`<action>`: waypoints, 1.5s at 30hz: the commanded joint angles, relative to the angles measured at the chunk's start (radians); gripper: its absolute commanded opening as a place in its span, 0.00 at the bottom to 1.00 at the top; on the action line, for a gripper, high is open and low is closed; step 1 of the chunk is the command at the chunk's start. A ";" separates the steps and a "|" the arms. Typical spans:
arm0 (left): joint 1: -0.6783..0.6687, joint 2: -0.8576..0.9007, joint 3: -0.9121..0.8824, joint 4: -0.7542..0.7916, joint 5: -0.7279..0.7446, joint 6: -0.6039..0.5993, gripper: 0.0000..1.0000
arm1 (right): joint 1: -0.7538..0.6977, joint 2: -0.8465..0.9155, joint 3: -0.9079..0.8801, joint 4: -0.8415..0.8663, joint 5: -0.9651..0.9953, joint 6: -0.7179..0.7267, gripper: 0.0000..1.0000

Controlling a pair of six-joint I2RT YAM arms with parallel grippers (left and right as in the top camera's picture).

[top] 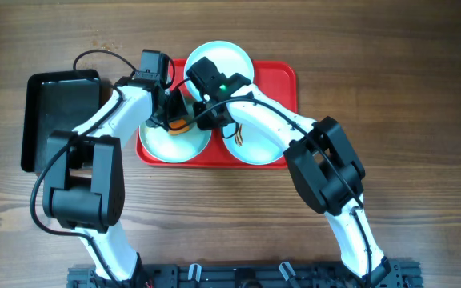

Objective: Clean dirty plates on tray and stack at the side
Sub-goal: 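Scrub the left plate with the sponge in the left gripper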

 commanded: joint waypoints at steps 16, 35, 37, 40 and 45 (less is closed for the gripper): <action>0.022 0.080 -0.019 -0.211 -0.556 -0.047 0.04 | 0.003 0.025 0.000 -0.011 -0.011 -0.011 0.04; -0.041 -0.109 -0.025 -0.173 -0.143 -0.122 0.04 | 0.003 0.025 0.000 -0.013 -0.012 -0.004 0.04; -0.041 -0.106 -0.042 -0.148 -0.064 -0.122 0.04 | 0.003 0.025 0.000 -0.013 -0.012 -0.003 0.04; -0.045 -0.100 -0.069 -0.125 -0.009 -0.122 0.04 | 0.003 0.025 0.000 -0.013 -0.013 -0.002 0.04; -0.059 -0.086 -0.131 -0.095 -0.006 -0.122 0.04 | 0.003 0.025 0.000 -0.011 -0.012 0.013 0.04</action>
